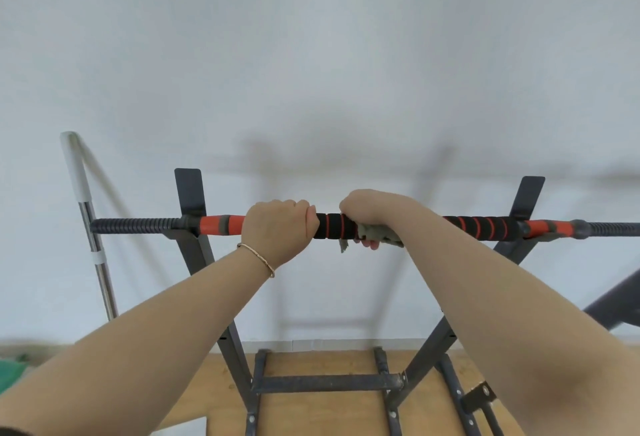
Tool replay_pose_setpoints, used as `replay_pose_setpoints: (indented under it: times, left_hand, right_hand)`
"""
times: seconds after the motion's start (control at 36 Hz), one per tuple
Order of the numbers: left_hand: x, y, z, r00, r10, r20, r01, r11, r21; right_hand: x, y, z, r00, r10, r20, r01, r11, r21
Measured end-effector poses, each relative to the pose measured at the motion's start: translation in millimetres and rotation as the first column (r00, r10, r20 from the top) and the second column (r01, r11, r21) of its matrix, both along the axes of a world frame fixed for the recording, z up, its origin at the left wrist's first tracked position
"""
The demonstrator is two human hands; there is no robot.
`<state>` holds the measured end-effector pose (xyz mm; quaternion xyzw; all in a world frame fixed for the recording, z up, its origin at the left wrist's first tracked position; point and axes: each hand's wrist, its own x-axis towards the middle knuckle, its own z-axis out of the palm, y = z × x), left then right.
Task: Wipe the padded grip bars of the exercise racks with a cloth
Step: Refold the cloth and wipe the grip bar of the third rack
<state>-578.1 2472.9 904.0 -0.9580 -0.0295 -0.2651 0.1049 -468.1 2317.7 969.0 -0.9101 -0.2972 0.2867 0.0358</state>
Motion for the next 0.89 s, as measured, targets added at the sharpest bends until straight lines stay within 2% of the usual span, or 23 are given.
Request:
replay_pose_setpoints:
  times: [0.03, 0.06, 0.11, 0.17, 0.19, 0.22, 0.28, 0.31, 0.36, 0.39, 0.44, 0.5, 0.56, 0.58, 0.64, 0.67, 0.69, 0.75, 0.81, 0.83, 0.89]
  left_hand:
    - [2, 2, 3, 0.994, -0.001, -0.112, 0.006, 0.999, 0.04]
    - [5, 3, 8, 0.97, 0.004, -0.243, 0.0, 1.0, 0.014]
    - [18, 9, 18, 0.91, -0.014, -0.414, -0.086, 0.972, -0.221]
    - [30, 13, 40, 0.808, -0.073, -0.584, -0.246, 0.859, -0.449]
    - [34, 14, 46, 0.762, -0.126, -0.635, -0.33, 0.768, -0.548]
    - [37, 14, 50, 0.722, -0.171, -0.67, -0.389, 0.701, -0.598]
    - [42, 12, 49, 0.692, -0.202, -0.693, -0.42, 0.669, -0.613]
    - [41, 11, 47, 0.701, -0.183, -0.69, -0.413, 0.684, -0.601]
    - [42, 11, 41, 0.744, -0.127, -0.655, -0.383, 0.723, -0.576]
    - [41, 12, 38, 0.764, -0.104, -0.637, -0.36, 0.75, -0.555]
    - [39, 13, 34, 0.8, -0.065, -0.596, -0.283, 0.835, -0.472]
    - [37, 12, 30, 0.821, -0.031, -0.57, -0.221, 0.903, -0.368]
    - [36, 12, 28, 0.834, -0.007, -0.552, -0.212, 0.919, -0.333]
    - [35, 12, 28, 0.839, 0.008, -0.544, -0.208, 0.929, -0.307]
    - [33, 13, 25, 0.864, 0.034, -0.502, -0.138, 0.975, -0.172]
    - [31, 12, 22, 0.884, 0.034, -0.466, -0.086, 0.992, -0.089]
    - [28, 11, 20, 0.904, 0.034, -0.427, -0.048, 0.999, -0.023]
    - [23, 8, 19, 0.925, 0.054, -0.375, -0.041, 0.998, 0.044]
    - [17, 4, 15, 0.945, 0.084, -0.317, -0.055, 0.994, 0.097]
    - [13, 0, 12, 0.96, 0.085, -0.266, -0.06, 0.993, 0.1]
    - [5, -3, 5, 0.998, 0.026, -0.048, -0.021, 0.993, 0.118]
  right_hand:
    - [-1, 0, -1, 1.0, -0.026, -0.004, 0.026, 1.0, 0.005]
    - [-1, 0, -2, 0.998, -0.066, -0.019, 0.067, 0.998, 0.019]
    - [4, 2, -6, 0.985, -0.16, -0.07, 0.165, 0.984, 0.074]
    - [9, 6, -10, 0.973, -0.222, -0.061, 0.23, 0.959, 0.168]
    - [11, 7, -12, 0.978, -0.207, 0.015, 0.199, 0.956, 0.214]
    - [13, 7, -14, 0.975, -0.156, 0.157, 0.12, 0.969, 0.218]
    - [15, 6, -22, 0.863, -0.098, 0.495, -0.024, 0.972, 0.235]
    - [13, 5, -26, 0.821, -0.176, 0.544, -0.027, 0.938, 0.344]
    - [12, 3, -32, 0.797, -0.31, 0.518, -0.024, 0.841, 0.541]
    - [13, 2, -33, 0.812, -0.292, 0.506, -0.04, 0.836, 0.547]
    - [11, -6, -31, 0.861, -0.152, 0.486, -0.09, 0.893, 0.44]
    - [11, -20, -30, 0.849, 0.015, 0.528, -0.189, 0.942, 0.277]
    - [6, -32, -38, 0.7, 0.208, 0.683, -0.374, 0.922, 0.102]
    - [3, -37, -43, 0.627, 0.263, 0.733, -0.392, 0.92, 0.005]
    - [1, -40, -47, 0.537, 0.311, 0.784, -0.381, 0.919, -0.104]
    - [2, -37, -48, 0.525, 0.315, 0.791, -0.384, 0.917, -0.11]
    - [5, -32, -47, 0.564, 0.294, 0.772, -0.366, 0.927, -0.085]
    - [10, -21, -41, 0.741, 0.179, 0.648, -0.256, 0.966, 0.025]
    - [16, -15, -29, 0.924, 0.038, 0.381, -0.09, 0.989, 0.12]
    - [18, -12, -22, 0.976, -0.013, 0.219, -0.016, 0.991, 0.132]
    - [23, -10, -13, 0.999, -0.039, 0.0, 0.039, 0.993, 0.11]
